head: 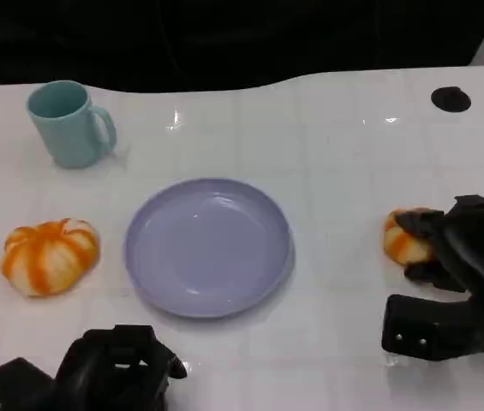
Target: Grasp the bread from the table and place it into the plate.
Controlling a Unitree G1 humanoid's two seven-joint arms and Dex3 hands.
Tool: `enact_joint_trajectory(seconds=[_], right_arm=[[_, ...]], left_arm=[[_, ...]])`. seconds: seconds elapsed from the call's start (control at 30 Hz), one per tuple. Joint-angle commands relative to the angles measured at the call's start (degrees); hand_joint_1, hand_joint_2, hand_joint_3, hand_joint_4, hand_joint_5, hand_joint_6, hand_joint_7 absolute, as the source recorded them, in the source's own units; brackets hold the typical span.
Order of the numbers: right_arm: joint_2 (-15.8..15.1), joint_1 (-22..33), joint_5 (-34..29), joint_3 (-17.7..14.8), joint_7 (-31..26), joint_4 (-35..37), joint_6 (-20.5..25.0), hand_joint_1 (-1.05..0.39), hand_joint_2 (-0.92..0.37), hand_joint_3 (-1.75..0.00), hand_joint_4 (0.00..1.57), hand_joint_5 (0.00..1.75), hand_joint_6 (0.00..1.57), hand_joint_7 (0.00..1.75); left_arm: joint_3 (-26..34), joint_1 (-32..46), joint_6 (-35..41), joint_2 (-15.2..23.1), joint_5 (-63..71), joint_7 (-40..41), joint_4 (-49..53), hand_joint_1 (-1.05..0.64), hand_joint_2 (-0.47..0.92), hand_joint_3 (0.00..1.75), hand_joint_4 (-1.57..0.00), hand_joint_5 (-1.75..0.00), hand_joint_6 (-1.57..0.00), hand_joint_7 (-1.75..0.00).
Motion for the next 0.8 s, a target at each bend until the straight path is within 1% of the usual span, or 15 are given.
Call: enact_joint_trajectory(seconds=[0.03,0.1,0.13,0.17,0.23,0.37,0.53,0.67,0.8], right_arm=[[0.0,0.0,0.1,1.5,-3.3,1.5,-1.9,-0.18,-0.55,-0.87,0.88,1.74,0.71,1.68],[0.2,-0.1,0.3,1.9,-3.6,1.3,-1.6,-0.19,-0.5,-0.96,0.88,1.75,0.68,1.73],[0.2,-0.2,0.4,2.1,-4.0,1.1,-1.6,-0.2,-0.49,-0.96,0.89,1.75,0.69,1.65],[0.3,-0.2,0.4,2.2,-4.5,1.0,-1.7,-0.21,-0.49,-0.96,0.89,1.75,0.7,1.64],[0.3,0.0,0.5,2.4,-5.3,0.6,-1.8,-0.21,-0.47,-1.0,0.9,1.75,0.67,1.71],[0.3,0.1,0.3,2.6,-7.2,0.0,-2.5,-0.2,-0.42,-1.1,0.91,1.75,0.67,1.74],[0.5,0.0,0.4,3.0,-8.4,-1.7,-3.5,-0.22,-0.41,-1.14,0.92,1.75,0.67,1.75],[1.1,0.1,0.7,3.1,-9.6,-4.0,-5.5,-0.18,-0.34,-1.14,0.94,1.75,0.69,1.75],[2.0,0.1,0.6,3.2,-9.6,-6.8,-6.9,-0.2,-0.34,-1.19,0.96,1.75,0.71,1.75]], left_arm=[[0.2,0.4,0.7,0.3,-0.4,0.8,-0.6,-1.05,0.53,0.68,-1.57,-1.22,-1.45,-0.69],[0.2,0.2,0.1,0.4,-0.3,0.7,-0.1,-1.05,0.53,0.68,-1.57,-1.22,-1.45,-0.69],[0.2,0.1,-0.2,0.4,-0.1,0.6,0.1,-1.05,0.53,0.68,-1.57,-1.22,-1.45,-0.69],[0.2,0.1,-0.4,0.4,-0.1,0.6,0.3,-1.05,0.53,0.68,-1.57,-1.22,-1.45,-0.69],[0.3,0.0,-0.4,0.4,-0.3,0.4,0.5,-1.05,0.53,0.68,-1.57,-1.22,-1.45,-0.69],[0.3,0.0,0.0,0.3,-0.2,0.8,0.2,-1.05,0.53,0.68,-1.57,-1.23,-1.45,-0.69],[0.2,-0.2,-0.1,0.3,0.3,1.1,0.2,-1.05,0.53,0.68,-1.57,-1.23,-1.45,-0.7],[0.2,-0.3,-0.3,0.4,0.2,0.9,0.6,-1.05,0.53,0.69,-1.57,-1.23,-1.46,-0.7],[0.3,-0.5,-0.4,0.5,0.0,0.7,0.9,-1.05,0.53,0.68,-1.57,-1.23,-1.46,-0.7]])
